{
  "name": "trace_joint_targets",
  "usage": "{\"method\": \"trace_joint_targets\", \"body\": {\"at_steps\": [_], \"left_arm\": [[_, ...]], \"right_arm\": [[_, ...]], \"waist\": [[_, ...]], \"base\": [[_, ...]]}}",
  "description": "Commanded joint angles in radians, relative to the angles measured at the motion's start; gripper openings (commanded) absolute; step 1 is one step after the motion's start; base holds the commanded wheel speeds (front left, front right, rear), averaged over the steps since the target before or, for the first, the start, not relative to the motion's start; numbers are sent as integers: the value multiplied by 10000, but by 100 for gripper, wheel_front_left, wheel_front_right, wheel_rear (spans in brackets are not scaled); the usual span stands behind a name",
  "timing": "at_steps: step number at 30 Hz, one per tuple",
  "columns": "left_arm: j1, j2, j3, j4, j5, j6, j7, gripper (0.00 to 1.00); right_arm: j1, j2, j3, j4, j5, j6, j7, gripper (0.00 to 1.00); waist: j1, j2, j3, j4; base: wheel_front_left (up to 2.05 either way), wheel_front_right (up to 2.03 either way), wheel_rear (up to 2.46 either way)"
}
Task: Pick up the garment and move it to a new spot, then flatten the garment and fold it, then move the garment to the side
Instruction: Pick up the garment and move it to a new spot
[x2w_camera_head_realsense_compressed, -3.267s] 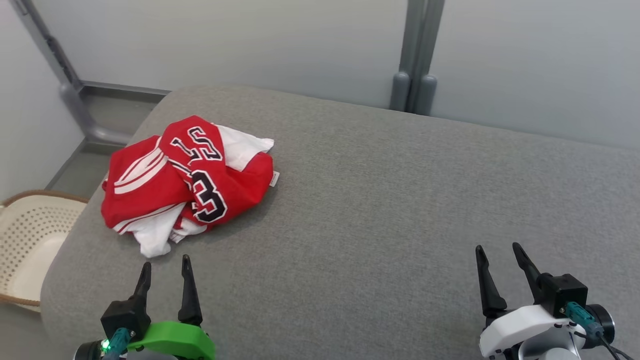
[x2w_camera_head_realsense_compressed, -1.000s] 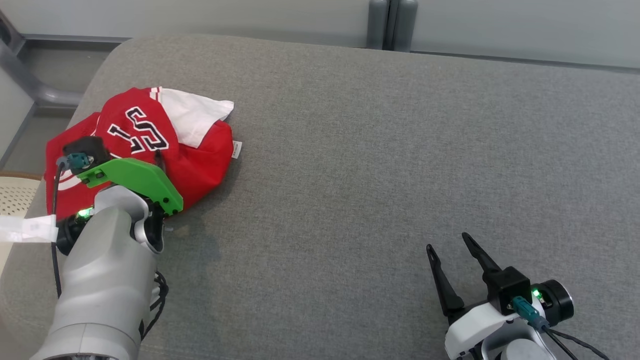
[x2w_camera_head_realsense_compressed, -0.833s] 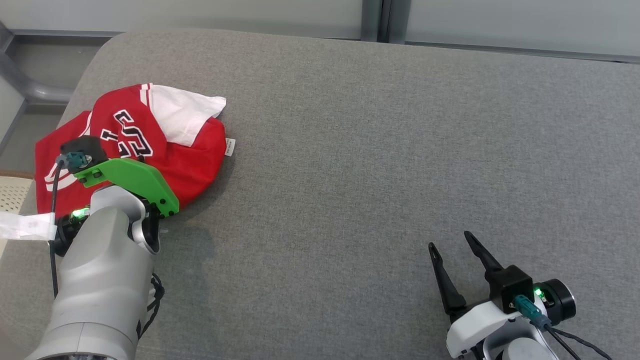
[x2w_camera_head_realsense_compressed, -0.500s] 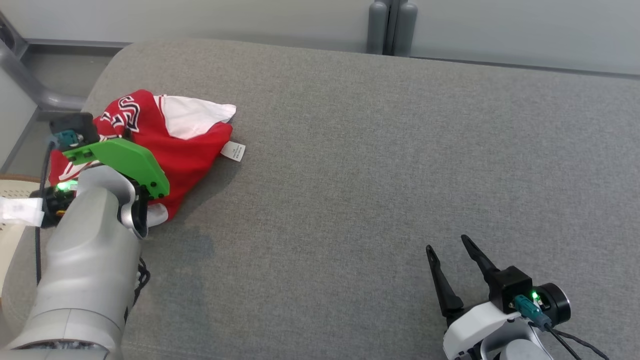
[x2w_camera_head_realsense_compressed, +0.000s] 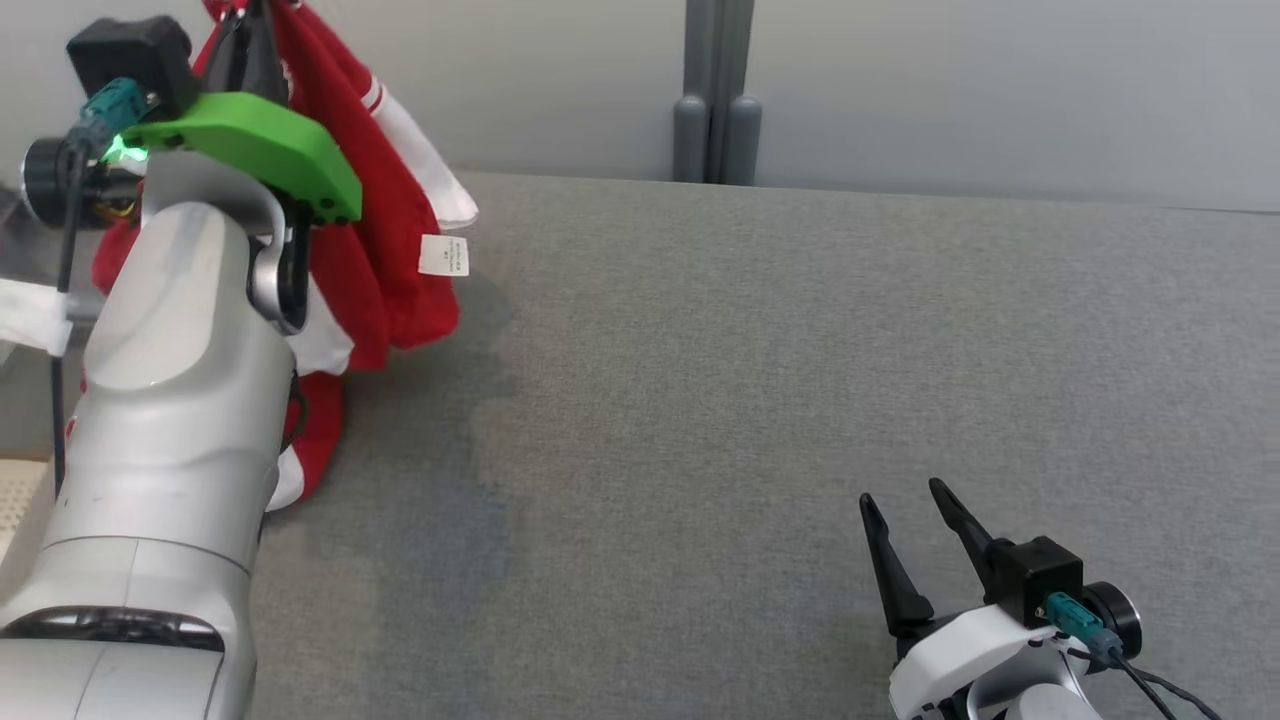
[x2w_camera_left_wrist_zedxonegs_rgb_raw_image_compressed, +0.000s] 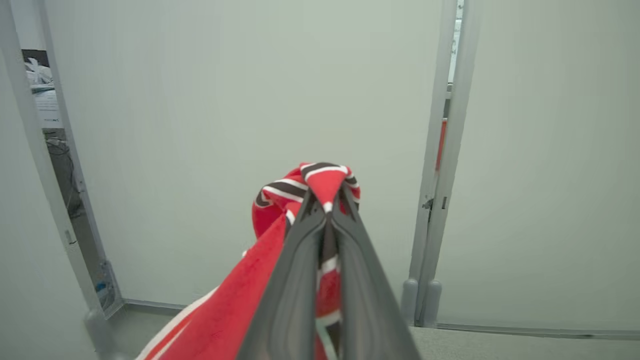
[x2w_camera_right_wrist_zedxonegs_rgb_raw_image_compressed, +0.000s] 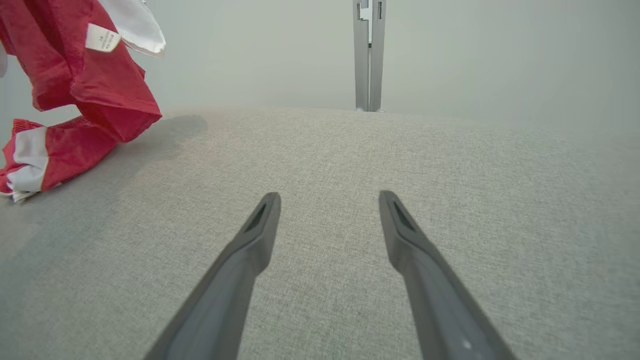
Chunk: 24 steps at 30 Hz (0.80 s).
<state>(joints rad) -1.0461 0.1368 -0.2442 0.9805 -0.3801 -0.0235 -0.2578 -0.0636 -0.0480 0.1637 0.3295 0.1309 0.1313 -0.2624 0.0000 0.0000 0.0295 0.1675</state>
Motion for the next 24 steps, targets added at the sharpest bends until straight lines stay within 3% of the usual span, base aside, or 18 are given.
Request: {"method": "trace_joint_targets", "body": {"at_steps": [1,14,19,24], "left_arm": [[-131,-140,-86,-344,75,-48,-79,0],[610,-842,-1190,-2965,-613,-328,-36,0],[1085,-858,-2492,-3726,-1299,-256,183,0],[1635,-833,-3491,-3544,-1654,-104,420,0]], "right_arm": [[156,-42,-31,-44,96,-10,-32,100],[-89,-39,-109,-165,-167,-10,-34,100],[-278,-37,-208,-209,-120,-10,-35,100],[-426,-34,-145,-291,2,-10,-35,100]], "waist": [[0,0,-347,-594],[0,0,-1,-2877],[0,0,337,-3579],[0,0,708,-4144]], "base": [[0,0,0],[0,0,0],[0,0,0],[0,0,0]]}}
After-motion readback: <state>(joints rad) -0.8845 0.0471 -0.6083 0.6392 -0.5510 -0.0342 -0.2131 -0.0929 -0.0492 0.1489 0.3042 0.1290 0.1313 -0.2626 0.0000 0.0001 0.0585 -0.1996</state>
